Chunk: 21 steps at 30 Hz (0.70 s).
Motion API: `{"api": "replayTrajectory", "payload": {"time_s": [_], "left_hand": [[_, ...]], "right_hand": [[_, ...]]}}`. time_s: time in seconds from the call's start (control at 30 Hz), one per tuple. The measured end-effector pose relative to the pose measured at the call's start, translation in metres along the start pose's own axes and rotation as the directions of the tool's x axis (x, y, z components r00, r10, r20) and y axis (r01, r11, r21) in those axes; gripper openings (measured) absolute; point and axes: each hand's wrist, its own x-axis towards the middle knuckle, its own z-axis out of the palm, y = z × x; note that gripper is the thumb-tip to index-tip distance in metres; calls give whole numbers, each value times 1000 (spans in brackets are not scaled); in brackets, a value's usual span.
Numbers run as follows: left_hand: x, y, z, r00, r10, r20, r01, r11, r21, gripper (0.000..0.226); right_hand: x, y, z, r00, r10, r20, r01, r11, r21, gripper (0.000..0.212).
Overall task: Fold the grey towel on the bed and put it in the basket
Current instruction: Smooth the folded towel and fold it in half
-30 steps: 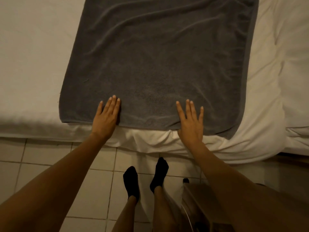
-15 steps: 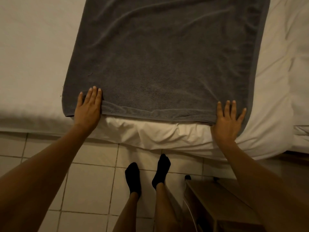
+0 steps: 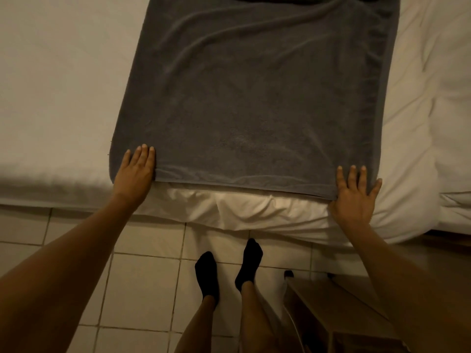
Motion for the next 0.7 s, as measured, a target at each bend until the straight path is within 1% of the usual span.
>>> {"api": "replayTrajectory", "payload": {"time_s": [0.07, 0.2, 0.4, 0.5, 0.6, 0.7], "left_hand": [[-10, -4, -2, 1000, 16, -6, -16, 999, -29, 62], [-26, -9, -10, 998, 22, -59, -29, 993, -110, 60], [-36, -21, -21, 992, 32, -119, -48, 990, -134, 58], [-45, -22, -23, 995, 42, -87, -52, 991, -123, 60], [-72, -24, -16, 998, 54, -40, -57, 996, -68, 70], [-111, -25, -9, 995, 87, -37, -89, 995, -38, 80]], "right_hand": [[-8, 1, -9, 1000, 11, 30, -10, 1000, -28, 85], [-24, 4, -24, 1000, 11, 27, -10, 999, -41, 87], [-43, 5, -36, 999, -10, 36, 13, 996, -90, 90], [-53, 4, -39, 999, -8, 44, 12, 995, -104, 89], [-73, 6, -41, 996, 8, 87, 3, 991, -133, 89], [-106, 12, -39, 995, -20, 101, 28, 996, -84, 90]]}}
